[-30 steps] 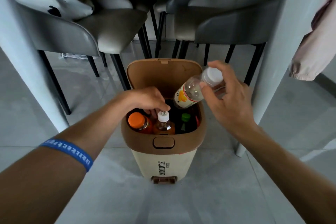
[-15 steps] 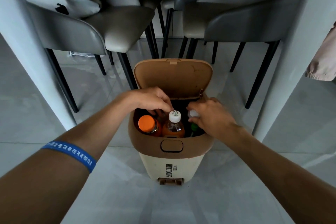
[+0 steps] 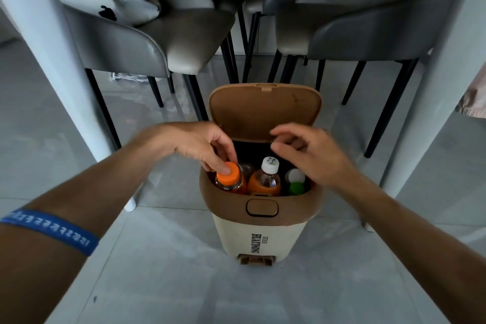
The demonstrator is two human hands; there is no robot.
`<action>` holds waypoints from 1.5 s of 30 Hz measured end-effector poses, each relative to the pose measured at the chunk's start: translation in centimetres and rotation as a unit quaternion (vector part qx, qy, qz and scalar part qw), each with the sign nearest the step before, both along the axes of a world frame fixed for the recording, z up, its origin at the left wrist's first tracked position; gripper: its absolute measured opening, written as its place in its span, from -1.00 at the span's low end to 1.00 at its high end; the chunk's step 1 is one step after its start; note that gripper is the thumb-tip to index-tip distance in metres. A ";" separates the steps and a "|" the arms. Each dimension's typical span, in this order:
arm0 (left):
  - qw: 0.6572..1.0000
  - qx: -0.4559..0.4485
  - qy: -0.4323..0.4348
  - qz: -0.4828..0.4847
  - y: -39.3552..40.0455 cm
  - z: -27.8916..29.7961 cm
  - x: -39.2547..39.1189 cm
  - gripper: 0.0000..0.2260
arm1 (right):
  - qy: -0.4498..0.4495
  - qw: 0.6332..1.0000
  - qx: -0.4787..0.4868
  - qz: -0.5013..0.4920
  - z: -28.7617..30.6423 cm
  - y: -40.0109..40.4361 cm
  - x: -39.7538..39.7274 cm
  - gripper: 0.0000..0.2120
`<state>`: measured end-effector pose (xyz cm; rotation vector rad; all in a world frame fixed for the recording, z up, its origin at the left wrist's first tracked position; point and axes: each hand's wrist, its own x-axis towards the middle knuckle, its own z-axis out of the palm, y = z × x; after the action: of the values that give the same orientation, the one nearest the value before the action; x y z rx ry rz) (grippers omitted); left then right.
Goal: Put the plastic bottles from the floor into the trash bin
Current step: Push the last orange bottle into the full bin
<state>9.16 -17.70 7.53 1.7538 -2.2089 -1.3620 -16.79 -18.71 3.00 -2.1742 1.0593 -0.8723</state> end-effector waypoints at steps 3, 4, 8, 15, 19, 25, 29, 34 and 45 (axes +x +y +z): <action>1.000 -0.017 0.007 0.005 0.1 -0.7 -0.8 -0.82 | 0.166 0.983 -0.066 0.050 -0.8 0.4 1.5 -0.86; 1.000 -0.021 0.011 0.007 0.1 -0.9 -1.2 -0.83 | 0.204 0.974 -0.085 0.042 -1.5 0.2 1.7 -0.89; 0.999 -0.019 -0.029 -0.007 0.4 -1.4 -1.6 -0.81 | 0.280 0.956 -0.091 -0.003 -2.3 -1.0 2.8 -0.81; 0.993 -0.093 0.030 0.062 2.5 -0.2 0.7 -0.88 | 0.156 0.957 -0.221 -0.107 0.6 1.0 1.3 -0.77; 0.850 -0.419 0.153 0.280 2.7 1.8 1.1 -0.84 | 0.058 0.917 -0.320 -0.232 5.7 1.1 0.5 -0.67; 0.893 -0.411 0.033 0.180 5.8 1.7 -0.9 -0.37 | 0.176 0.934 -0.227 -0.211 4.8 1.8 1.6 -0.62; 0.883 -0.463 -0.030 0.074 8.8 -2.2 -1.0 -0.58 | 0.182 0.935 -0.268 -0.143 1.3 5.8 0.7 -0.76; 0.872 -0.486 -0.046 0.034 10.5 -6.1 -0.5 -0.71 | 0.193 0.936 -0.284 -0.084 -3.1 8.2 -0.3 -0.78; 0.819 -0.572 -0.044 0.013 8.2 -6.1 -0.4 -0.91 | 0.161 0.911 -0.355 -0.132 -3.0 7.8 -0.5 -0.92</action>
<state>8.79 -9.51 1.41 1.2867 -2.1763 0.1918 -17.32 -10.88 -0.05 -2.9000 1.3706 -1.1851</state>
